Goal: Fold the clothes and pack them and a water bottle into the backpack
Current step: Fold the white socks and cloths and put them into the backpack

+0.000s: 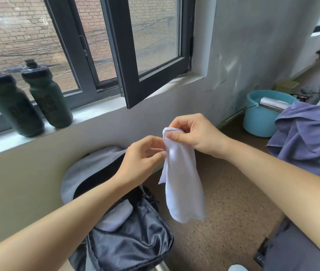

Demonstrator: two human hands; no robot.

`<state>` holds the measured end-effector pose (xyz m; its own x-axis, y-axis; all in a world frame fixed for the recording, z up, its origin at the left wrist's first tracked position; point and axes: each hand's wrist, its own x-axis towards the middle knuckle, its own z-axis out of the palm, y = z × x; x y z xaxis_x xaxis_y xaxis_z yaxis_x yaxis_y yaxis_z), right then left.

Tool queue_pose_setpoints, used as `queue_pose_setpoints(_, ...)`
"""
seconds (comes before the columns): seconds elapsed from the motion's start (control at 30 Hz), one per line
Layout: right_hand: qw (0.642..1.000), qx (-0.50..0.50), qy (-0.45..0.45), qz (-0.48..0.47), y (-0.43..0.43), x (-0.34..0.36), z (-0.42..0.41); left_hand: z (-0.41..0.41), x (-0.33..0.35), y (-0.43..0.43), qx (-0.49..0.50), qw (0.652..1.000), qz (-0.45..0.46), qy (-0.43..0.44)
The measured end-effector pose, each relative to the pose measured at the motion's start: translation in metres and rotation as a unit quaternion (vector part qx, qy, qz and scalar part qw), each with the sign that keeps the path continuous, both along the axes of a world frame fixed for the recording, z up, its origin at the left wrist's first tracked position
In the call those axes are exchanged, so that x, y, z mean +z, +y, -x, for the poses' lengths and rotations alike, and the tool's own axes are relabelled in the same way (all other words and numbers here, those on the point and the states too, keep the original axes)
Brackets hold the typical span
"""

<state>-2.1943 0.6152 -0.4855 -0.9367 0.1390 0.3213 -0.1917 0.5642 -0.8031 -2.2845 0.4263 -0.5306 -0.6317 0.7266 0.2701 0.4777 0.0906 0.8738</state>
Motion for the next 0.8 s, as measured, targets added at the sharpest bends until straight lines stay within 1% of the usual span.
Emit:
queue_pose_setpoints(0.1,1.000,0.004,-0.001,-0.003,0.001,0.001,-0.001,0.000,-0.003,0.002,-0.041,0.999,0.026,-0.003)
queue_pose_setpoints(0.23,1.000,-0.001,0.016,0.001,0.003,0.001,0.000,0.006,-0.012,0.004,-0.058,0.998,0.024,0.002)
queue_pose_setpoints(0.37,0.995,-0.073,0.066,0.002,0.008,-0.003,0.004,0.020,-0.029,0.003,-0.072,0.995,0.065,0.033)
queue_pose_setpoints(0.47,0.983,-0.137,0.122,0.020,0.017,-0.005,0.010,0.026,-0.041,0.003,-0.080,0.986,0.123,0.084)
queue_pose_setpoints(0.53,0.973,-0.172,0.149,0.036,0.022,-0.005,0.013,0.026,-0.046,0.002,-0.076,0.973,0.180,0.127)
queue_pose_setpoints(0.67,0.952,-0.237,0.178,0.077,0.039,-0.004,0.016,0.028,-0.058,0.000,-0.087,0.935,0.292,0.181)
queue_pose_setpoints(0.73,0.946,-0.258,0.177,0.086,0.051,-0.007,0.016,0.030,-0.059,0.002,-0.087,0.928,0.304,0.196)
queue_pose_setpoints(0.8,0.940,-0.281,0.173,0.090,0.066,-0.012,0.016,0.035,-0.054,0.001,-0.077,0.935,0.285,0.196)
